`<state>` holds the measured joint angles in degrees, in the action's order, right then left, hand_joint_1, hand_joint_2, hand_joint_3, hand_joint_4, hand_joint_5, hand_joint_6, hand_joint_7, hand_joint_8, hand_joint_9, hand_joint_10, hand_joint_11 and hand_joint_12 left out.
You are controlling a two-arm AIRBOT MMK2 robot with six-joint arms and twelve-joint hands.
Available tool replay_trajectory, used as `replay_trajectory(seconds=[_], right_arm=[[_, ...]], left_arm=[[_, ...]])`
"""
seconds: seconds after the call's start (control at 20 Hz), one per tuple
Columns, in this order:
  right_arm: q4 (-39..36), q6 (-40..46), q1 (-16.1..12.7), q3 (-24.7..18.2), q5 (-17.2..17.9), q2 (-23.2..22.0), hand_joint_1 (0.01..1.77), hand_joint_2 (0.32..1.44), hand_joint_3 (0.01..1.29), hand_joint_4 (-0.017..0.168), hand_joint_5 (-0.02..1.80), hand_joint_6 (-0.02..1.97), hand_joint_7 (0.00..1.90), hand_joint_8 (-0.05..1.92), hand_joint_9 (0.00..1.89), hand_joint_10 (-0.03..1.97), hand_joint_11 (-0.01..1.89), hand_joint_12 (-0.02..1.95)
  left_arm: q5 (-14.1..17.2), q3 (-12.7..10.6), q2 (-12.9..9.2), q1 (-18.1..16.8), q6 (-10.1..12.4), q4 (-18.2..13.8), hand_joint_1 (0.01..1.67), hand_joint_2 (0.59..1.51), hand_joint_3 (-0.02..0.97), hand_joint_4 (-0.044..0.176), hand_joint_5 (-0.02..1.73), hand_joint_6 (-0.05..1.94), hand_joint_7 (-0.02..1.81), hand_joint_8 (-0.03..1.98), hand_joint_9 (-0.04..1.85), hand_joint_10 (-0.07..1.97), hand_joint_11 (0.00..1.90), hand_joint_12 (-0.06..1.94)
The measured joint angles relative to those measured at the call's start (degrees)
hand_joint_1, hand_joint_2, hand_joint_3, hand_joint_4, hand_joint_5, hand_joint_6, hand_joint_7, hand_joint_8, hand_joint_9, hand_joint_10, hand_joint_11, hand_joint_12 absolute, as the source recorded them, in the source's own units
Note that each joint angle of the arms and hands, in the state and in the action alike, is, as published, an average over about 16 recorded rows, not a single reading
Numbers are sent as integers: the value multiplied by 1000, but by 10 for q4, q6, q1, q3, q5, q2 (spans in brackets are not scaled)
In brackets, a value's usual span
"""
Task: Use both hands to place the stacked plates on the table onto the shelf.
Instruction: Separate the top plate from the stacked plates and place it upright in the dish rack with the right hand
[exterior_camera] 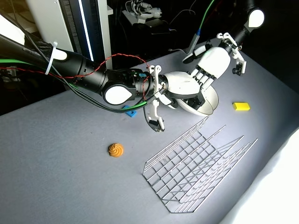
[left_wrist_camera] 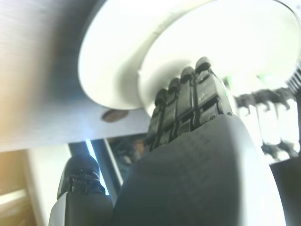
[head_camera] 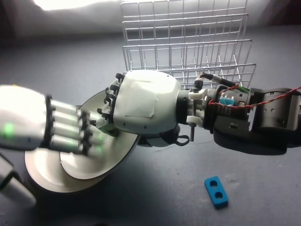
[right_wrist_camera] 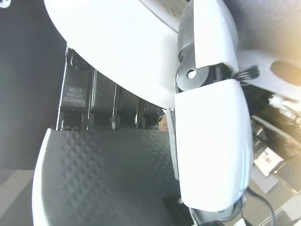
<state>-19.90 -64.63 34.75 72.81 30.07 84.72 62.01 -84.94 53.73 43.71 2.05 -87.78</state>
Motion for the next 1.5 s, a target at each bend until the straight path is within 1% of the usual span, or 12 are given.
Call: replay_trajectory(seconds=[0.1, 0.3, 0.45, 0.7, 0.9, 1.1, 1.25, 1.35, 1.5], right_arm=[[0, 0, -1, 0, 1, 0, 1249, 957, 11, -5, 809, 936, 928, 619, 932, 1144, 807, 1259], [2, 0, -6, -4, 1, -2, 1252, 956, 11, -6, 820, 933, 942, 647, 954, 1125, 822, 1260], [2, -1, -11, -13, 0, -9, 1257, 957, 11, -5, 835, 938, 957, 676, 968, 1116, 826, 1269], [3, -1, -25, -39, -2, -30, 1266, 959, 11, -2, 870, 953, 993, 728, 988, 1056, 829, 1282], [8, 0, -40, -72, -4, -59, 1267, 967, 11, -1, 892, 975, 1025, 786, 1011, 977, 831, 1286], [14, 2, -53, -114, -7, -95, 1268, 977, 11, -1, 908, 995, 1049, 838, 1031, 898, 839, 1294], [18, 7, -65, -146, -9, -125, 1268, 983, 11, -1, 909, 1004, 1060, 860, 1034, 895, 843, 1302], [16, 18, -78, -166, -12, -146, 1267, 987, 11, -1, 909, 1004, 1066, 870, 1048, 852, 845, 1306], [-5, 65, -102, -191, -19, -179, 1267, 993, 11, -3, 910, 986, 1074, 866, 1063, 834, 851, 1310]], left_arm=[[8, -5, -5, -11, 3, 2, 16, 1109, 15, -3, 37, 19, 48, 25, 23, 15, 14, -6], [28, -24, -15, -29, 10, 9, 16, 1111, 15, -1, 55, 21, 61, 20, 28, 15, 15, -6], [42, -43, -21, -38, 16, 15, 16, 1112, 14, 0, 62, 21, 70, 16, 34, 15, 14, -7], [60, -79, -25, -42, 21, 21, 16, 1112, 14, 1, 64, 21, 72, 8, 42, 15, 15, -6], [69, -106, -25, -37, 23, 29, 16, 1112, 14, 1, 64, 21, 76, 2, 47, 15, 15, -7], [74, -127, -24, -29, 24, 38, 16, 1112, 13, 2, 64, 20, 82, 2, 52, 16, 15, -7], [76, -138, -23, -22, 24, 44, 15, 1113, 14, 3, 65, 21, 82, 2, 53, 16, 16, -7], [77, -143, -22, -17, 24, 48, 15, 1113, 14, 3, 65, 21, 82, 2, 54, 16, 16, -8], [78, -149, -21, -10, 24, 53, 16, 1113, 14, 4, 67, 21, 82, 2, 56, 17, 16, -8]])
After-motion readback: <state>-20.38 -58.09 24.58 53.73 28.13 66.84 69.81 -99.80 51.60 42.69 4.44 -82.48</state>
